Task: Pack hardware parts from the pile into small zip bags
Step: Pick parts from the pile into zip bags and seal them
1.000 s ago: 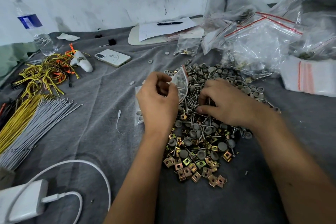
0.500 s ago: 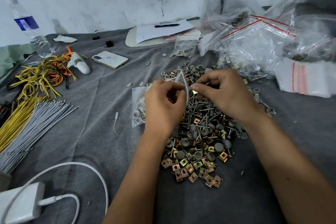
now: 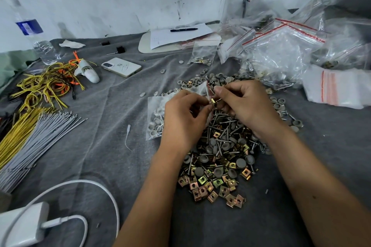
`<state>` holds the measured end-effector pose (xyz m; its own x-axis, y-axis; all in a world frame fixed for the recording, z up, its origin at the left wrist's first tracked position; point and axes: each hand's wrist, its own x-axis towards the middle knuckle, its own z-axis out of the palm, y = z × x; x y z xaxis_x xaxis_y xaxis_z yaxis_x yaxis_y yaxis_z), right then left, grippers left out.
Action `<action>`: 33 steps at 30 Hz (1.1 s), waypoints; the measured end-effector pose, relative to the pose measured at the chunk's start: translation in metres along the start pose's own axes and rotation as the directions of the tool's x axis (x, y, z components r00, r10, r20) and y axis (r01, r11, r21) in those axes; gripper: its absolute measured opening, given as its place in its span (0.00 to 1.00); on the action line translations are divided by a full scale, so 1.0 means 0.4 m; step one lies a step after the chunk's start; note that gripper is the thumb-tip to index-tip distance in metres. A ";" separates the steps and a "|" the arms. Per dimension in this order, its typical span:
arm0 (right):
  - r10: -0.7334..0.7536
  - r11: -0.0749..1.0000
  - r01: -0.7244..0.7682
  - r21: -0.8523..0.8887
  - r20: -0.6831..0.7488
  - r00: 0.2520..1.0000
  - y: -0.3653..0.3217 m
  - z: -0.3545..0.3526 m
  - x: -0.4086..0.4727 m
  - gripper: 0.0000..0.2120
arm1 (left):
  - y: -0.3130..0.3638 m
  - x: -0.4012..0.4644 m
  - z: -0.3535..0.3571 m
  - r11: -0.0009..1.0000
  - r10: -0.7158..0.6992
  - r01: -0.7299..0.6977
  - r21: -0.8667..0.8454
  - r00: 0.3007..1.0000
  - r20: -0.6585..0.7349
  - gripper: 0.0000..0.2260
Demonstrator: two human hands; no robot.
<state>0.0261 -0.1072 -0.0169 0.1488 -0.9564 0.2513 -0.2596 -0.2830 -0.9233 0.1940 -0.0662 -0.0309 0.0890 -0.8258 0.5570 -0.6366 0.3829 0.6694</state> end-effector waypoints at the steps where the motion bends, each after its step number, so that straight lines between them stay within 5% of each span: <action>1: -0.024 0.997 0.025 -0.067 0.009 1.000 0.000 -0.003 -0.001 0.10 | -0.001 0.000 0.000 1.000 0.002 -0.002 0.005 1.000 -0.009 0.04; 5: -0.086 0.978 0.100 -0.185 0.082 0.993 -0.002 -0.003 -0.001 0.04 | -0.005 0.000 -0.001 1.000 0.007 -0.007 0.006 1.000 -0.021 0.03; 10: -0.219 0.962 0.200 -0.183 -0.091 0.971 -0.015 0.000 -0.005 0.04 | -0.003 -0.001 0.002 0.999 0.041 -0.042 -0.013 0.995 -0.087 0.03; 16: -0.387 0.849 0.392 -0.353 0.088 0.918 -0.021 0.019 -0.016 0.09 | -0.001 0.000 0.003 0.992 0.122 -0.127 -0.023 0.982 -0.145 0.09; 19: -0.451 0.829 0.431 -0.356 0.029 0.892 -0.024 0.020 -0.016 0.08 | 0.000 0.001 0.003 0.991 0.124 -0.129 -0.031 0.982 -0.143 0.10; 22: -0.476 0.841 0.442 -0.311 -0.040 0.878 -0.028 0.017 -0.014 0.07 | 0.008 0.002 0.002 0.989 0.138 -0.145 -0.036 0.978 -0.157 0.12; 29: -0.457 0.818 0.471 -0.331 0.122 0.881 -0.023 0.025 -0.017 0.08 | 0.013 0.002 -0.008 0.992 0.094 -0.112 -0.055 0.961 -0.260 0.12; 33: -0.439 0.832 0.445 -0.331 0.098 0.893 -0.017 0.028 -0.017 0.07 | 0.022 0.002 -0.013 0.993 0.061 -0.088 -0.078 0.951 -0.302 0.11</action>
<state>0.0377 -0.0979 -0.0158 0.3405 -0.7232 0.6009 -0.4660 -0.6849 -0.5602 0.1923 -0.0613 -0.0221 0.2773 -0.6374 0.7189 -0.5799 0.4855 0.6542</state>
